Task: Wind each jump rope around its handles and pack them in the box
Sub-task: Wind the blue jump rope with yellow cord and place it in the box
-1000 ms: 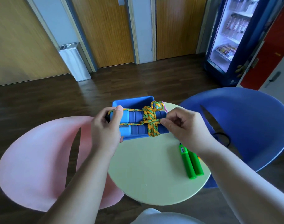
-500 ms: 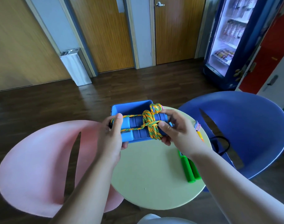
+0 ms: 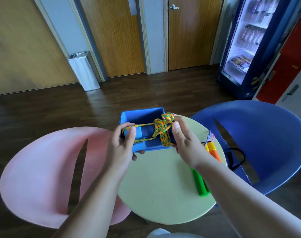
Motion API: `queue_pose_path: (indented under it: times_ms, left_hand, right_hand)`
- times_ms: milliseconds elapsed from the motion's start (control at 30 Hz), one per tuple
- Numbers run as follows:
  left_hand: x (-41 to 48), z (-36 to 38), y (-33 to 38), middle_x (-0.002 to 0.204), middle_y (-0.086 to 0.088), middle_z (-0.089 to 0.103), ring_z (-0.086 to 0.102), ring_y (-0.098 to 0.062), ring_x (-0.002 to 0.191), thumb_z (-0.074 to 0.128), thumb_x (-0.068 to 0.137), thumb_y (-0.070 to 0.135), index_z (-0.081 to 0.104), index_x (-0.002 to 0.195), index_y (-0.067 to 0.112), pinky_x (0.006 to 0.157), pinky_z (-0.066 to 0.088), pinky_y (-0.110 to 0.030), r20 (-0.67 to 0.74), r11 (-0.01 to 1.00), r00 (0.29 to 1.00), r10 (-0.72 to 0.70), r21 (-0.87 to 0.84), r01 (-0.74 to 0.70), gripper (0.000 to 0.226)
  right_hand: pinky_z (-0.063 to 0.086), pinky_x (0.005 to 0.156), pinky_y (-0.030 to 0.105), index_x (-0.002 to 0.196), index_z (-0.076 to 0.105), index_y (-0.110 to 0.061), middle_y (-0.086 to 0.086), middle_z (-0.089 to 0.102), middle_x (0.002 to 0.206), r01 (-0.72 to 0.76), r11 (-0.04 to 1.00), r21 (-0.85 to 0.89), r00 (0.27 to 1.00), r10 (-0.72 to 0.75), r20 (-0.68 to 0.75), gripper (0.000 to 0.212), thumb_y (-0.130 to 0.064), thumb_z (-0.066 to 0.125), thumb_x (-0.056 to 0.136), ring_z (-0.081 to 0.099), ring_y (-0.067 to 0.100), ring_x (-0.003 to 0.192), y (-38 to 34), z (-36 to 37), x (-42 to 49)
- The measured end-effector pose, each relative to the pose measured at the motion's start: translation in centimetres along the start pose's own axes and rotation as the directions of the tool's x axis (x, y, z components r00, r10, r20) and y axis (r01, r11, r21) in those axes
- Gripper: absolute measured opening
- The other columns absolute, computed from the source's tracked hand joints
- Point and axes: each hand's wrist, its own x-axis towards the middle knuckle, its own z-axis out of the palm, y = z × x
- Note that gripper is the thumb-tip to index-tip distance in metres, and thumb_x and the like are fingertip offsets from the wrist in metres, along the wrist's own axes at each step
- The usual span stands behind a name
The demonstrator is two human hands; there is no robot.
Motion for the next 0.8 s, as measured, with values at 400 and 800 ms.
queue_pose_path:
  times_ms: [400,800]
  left_hand:
    - [0.7,0.7,-0.4,0.116,-0.013,0.075,0.067,-0.032,0.120,0.080,0.073,0.018,0.071,0.110,0.020,0.112,0.046,-0.048,-0.022,0.951,0.993,-0.118,-0.290,0.106,0.039]
    - [-1.4,2.0,-0.2,0.121,0.008,0.069,0.072,-0.027,0.096,0.060,0.098,0.053,0.068,0.098,0.045,0.048,0.058,-0.034,-0.092,0.991,0.996,0.004,0.135,0.008,0.011]
  right_hand:
    - [0.056,0.097,0.051,0.121,0.058,-0.026,0.009,0.068,0.117,-0.226,0.861,0.456,0.957,0.284,-0.063,0.033,-0.046,0.056,0.094,0.068,0.028,0.111,1.1,0.4,0.7]
    - [0.052,0.048,0.029,0.105,0.054,-0.022,0.015,0.067,0.093,-0.166,0.968,0.189,0.967,0.197,-0.160,0.017,-0.035,0.064,0.101,0.064,0.019,0.066,-0.1,0.3,-0.6]
